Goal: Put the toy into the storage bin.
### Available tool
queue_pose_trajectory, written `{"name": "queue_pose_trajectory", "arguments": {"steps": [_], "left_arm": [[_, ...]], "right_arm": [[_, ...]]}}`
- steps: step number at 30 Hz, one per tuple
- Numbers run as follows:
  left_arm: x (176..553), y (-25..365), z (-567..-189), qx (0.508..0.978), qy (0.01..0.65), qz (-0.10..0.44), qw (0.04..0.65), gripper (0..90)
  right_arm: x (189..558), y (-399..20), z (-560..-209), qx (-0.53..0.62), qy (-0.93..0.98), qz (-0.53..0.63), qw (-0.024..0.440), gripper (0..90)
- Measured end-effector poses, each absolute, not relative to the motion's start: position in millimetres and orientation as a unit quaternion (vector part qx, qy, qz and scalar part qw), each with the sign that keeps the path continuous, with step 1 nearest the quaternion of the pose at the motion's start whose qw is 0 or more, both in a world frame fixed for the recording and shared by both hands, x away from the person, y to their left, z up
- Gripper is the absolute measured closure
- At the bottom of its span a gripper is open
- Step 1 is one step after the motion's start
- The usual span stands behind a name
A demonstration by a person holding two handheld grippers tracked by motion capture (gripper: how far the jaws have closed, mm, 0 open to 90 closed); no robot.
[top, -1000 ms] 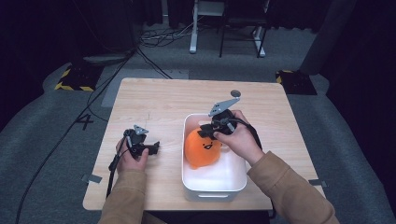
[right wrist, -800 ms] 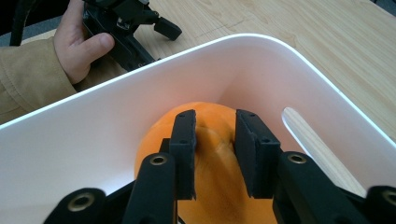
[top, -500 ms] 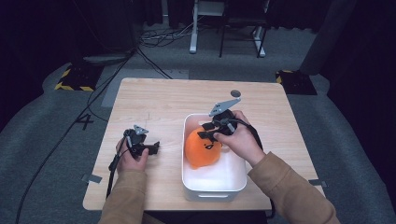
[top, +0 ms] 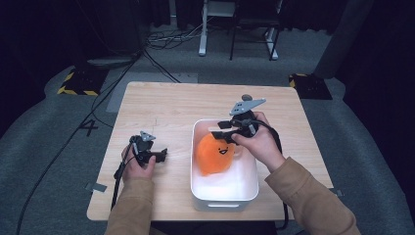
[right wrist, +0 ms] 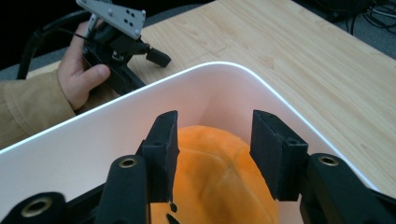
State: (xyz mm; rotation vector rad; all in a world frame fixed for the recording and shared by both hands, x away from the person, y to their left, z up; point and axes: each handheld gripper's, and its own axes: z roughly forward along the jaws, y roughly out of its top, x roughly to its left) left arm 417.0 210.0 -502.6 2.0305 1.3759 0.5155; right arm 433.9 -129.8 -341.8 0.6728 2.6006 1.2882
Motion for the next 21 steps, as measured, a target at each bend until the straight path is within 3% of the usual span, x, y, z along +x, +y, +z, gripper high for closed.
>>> {"name": "queue_pose_trajectory", "arguments": {"steps": [16, 21], "left_arm": [[416.9, 210.0, -502.4, 0.770, 0.522, 0.194, 0.312, 15.0], [417.0, 210.0, -502.3, 0.770, 0.522, 0.194, 0.312, 15.0]], "right_arm": [[430.5, -185.2, -316.3, 0.249, 0.843, 0.463, 0.114, 45.6], [429.7, -206.6, -311.4, 0.262, 0.837, 0.462, 0.127, 32.8]]}}
